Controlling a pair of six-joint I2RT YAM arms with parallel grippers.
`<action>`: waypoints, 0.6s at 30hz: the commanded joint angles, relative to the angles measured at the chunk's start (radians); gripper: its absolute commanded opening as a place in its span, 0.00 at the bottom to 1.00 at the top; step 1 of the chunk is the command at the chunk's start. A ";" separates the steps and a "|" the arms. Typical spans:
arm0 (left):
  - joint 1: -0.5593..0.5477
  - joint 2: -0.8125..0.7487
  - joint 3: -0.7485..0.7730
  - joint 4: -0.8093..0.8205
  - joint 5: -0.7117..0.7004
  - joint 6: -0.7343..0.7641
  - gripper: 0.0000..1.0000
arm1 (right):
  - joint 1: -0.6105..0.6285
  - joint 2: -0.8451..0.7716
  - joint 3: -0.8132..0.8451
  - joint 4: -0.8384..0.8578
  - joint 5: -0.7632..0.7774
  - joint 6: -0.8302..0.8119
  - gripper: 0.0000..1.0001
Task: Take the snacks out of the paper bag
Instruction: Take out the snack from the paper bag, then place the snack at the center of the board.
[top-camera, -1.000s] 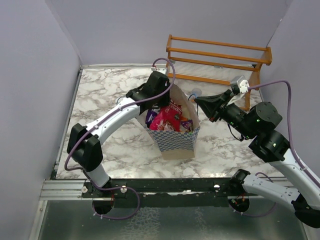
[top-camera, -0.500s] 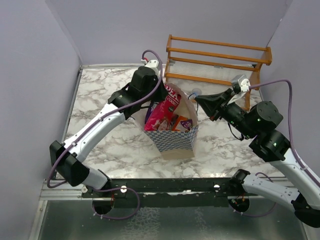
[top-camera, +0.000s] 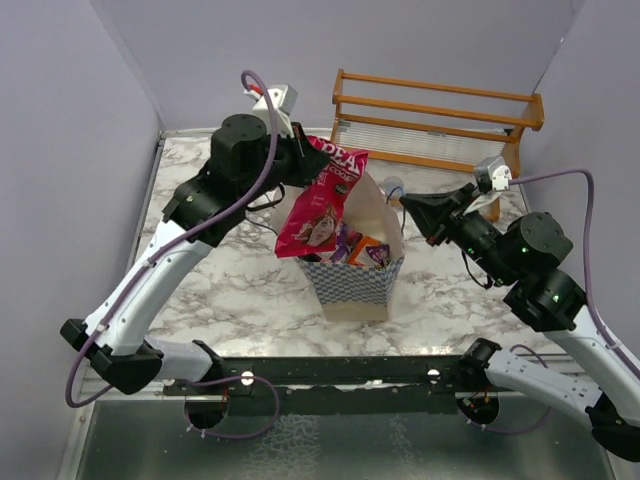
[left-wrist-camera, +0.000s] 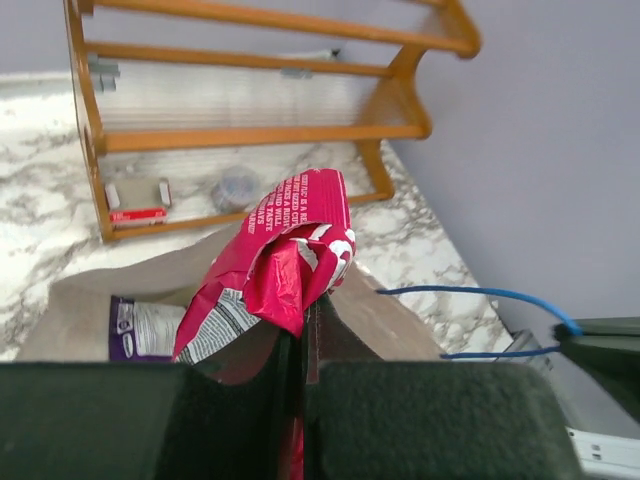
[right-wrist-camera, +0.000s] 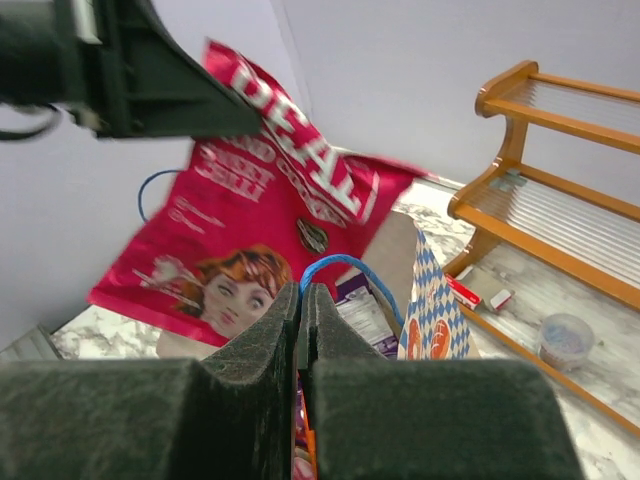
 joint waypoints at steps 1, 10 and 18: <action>0.003 -0.032 0.170 -0.037 0.008 0.031 0.00 | 0.002 -0.036 -0.015 0.038 0.071 -0.004 0.02; 0.003 0.123 0.622 -0.185 -0.151 0.175 0.00 | 0.003 -0.086 -0.072 0.013 0.181 0.018 0.02; 0.003 0.146 0.662 0.013 -0.464 0.439 0.00 | 0.003 -0.123 -0.073 -0.014 0.219 0.018 0.02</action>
